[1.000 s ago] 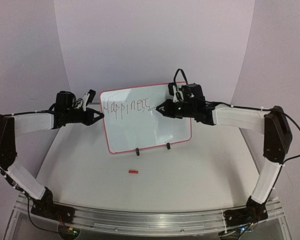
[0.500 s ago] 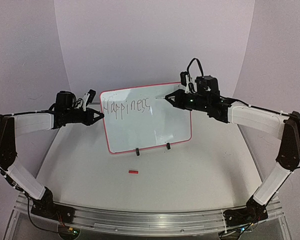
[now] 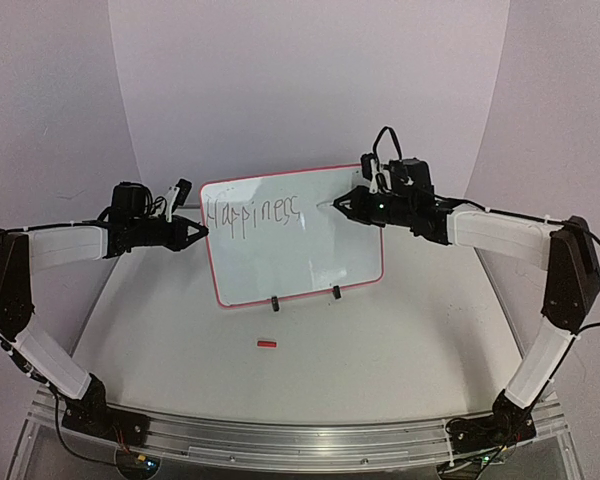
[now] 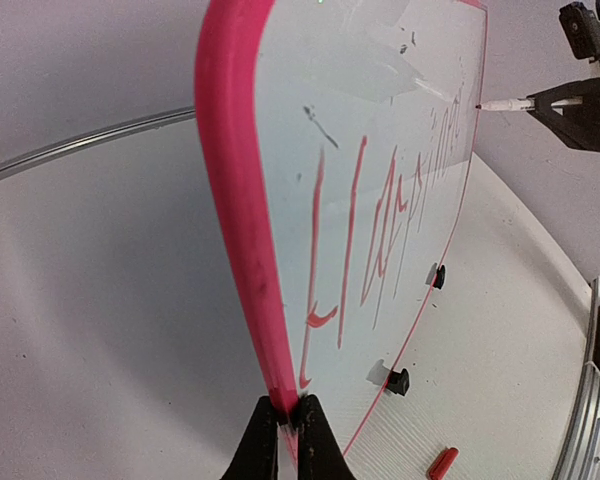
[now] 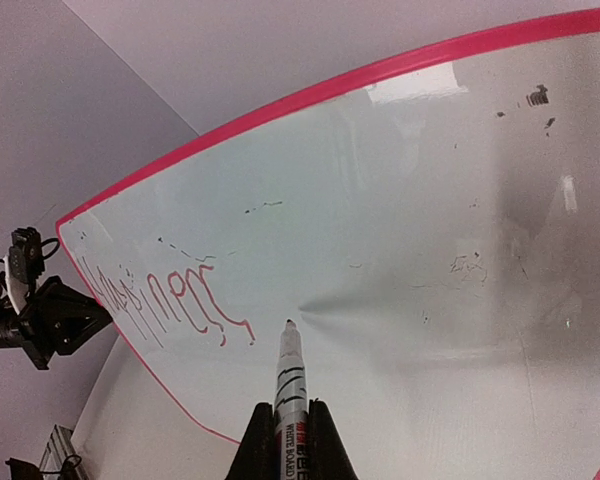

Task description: Write a sentence on the whiteboard

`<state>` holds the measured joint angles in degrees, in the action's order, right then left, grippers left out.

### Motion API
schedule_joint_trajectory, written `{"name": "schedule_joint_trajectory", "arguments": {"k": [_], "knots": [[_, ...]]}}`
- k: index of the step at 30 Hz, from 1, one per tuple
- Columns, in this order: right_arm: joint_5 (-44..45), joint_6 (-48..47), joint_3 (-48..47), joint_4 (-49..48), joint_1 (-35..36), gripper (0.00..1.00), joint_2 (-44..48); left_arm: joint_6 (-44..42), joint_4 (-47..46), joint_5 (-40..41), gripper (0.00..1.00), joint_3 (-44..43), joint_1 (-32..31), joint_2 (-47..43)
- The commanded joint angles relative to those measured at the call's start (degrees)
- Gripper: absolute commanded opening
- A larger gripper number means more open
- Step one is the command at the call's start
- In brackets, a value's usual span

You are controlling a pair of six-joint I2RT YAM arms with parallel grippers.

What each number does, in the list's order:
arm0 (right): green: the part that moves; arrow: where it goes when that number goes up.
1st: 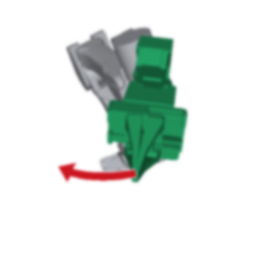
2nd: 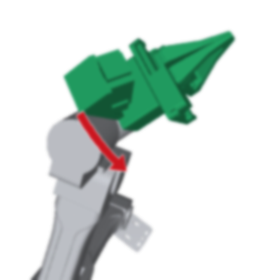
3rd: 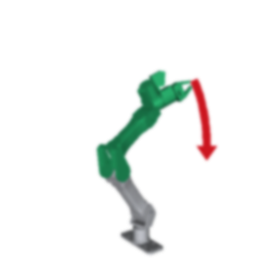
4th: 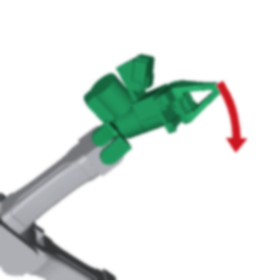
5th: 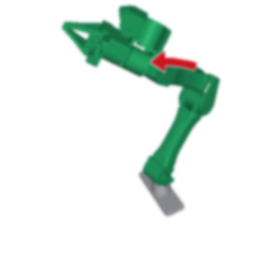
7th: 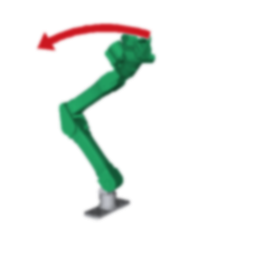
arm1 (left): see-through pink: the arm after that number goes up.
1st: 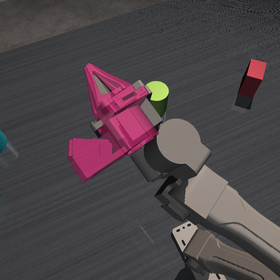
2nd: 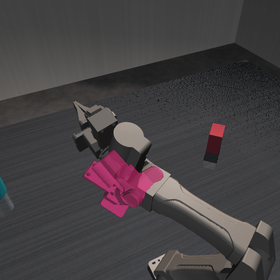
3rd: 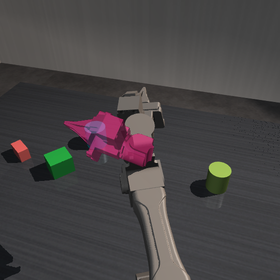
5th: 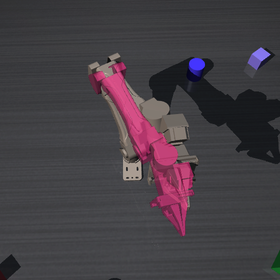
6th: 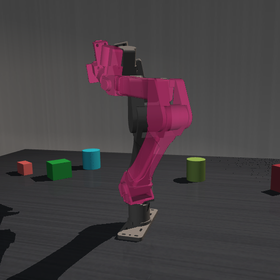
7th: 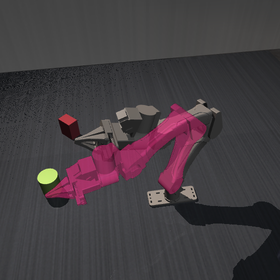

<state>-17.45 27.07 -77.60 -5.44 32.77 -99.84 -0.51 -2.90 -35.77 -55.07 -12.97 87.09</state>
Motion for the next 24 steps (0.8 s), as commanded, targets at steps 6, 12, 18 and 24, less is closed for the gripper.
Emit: {"name": "schedule_joint_trajectory", "arguments": {"k": [6, 12, 18, 24], "knots": [[0.0, -0.2, -4.2, -1.1, -0.2, 0.0, -1.1, -3.8, 1.4, 3.0, 0.0, -1.9, -0.2, 0.5], [0.1, -0.1, -5.3, -1.1, -0.7, 0.0, -2.5, -3.8, 1.4, 3.0, 0.0, -2.0, -0.2, 0.8], [0.3, 0.5, -4.9, -1.0, -0.9, 0.0, -3.3, -3.9, 1.5, 3.2, 0.0, -2.1, -0.2, 0.8], [-0.2, 1.5, -2.2, -1.1, -0.9, 0.0, -2.6, -4.0, 1.5, 3.1, 0.0, -2.2, -0.2, 1.0]]}}
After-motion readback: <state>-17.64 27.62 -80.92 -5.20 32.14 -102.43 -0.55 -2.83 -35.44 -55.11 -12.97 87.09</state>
